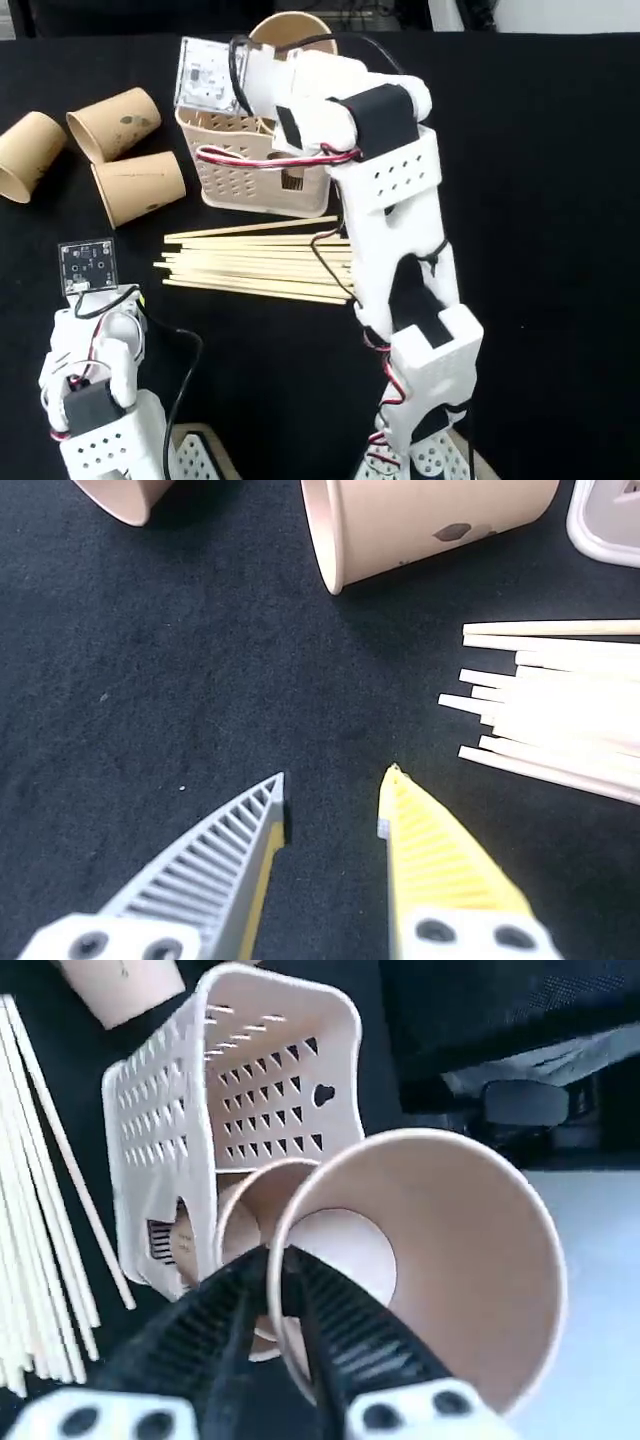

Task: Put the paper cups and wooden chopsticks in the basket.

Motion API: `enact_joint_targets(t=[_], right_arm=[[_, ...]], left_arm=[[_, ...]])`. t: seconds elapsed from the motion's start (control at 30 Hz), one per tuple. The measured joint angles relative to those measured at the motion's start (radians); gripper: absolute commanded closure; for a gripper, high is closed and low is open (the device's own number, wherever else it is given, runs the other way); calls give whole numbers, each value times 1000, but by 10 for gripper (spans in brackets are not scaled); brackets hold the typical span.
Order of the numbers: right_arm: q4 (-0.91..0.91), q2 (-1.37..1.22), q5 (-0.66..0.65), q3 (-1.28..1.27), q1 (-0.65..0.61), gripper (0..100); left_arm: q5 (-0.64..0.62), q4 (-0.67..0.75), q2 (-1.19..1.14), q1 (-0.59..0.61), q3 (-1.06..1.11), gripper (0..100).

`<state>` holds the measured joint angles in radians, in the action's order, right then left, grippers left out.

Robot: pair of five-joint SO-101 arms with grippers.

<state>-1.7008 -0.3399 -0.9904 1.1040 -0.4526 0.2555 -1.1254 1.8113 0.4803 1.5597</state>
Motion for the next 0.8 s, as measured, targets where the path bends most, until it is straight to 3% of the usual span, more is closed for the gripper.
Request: enact_joint_targets(t=[0.37, 0.8], right_arm=[[5, 0, 207, -2, -2, 988], [167, 0, 446, -170, -2, 987]], left_arm=[[0, 25, 2, -38, 35, 841], [0, 25, 2, -72, 35, 841]])
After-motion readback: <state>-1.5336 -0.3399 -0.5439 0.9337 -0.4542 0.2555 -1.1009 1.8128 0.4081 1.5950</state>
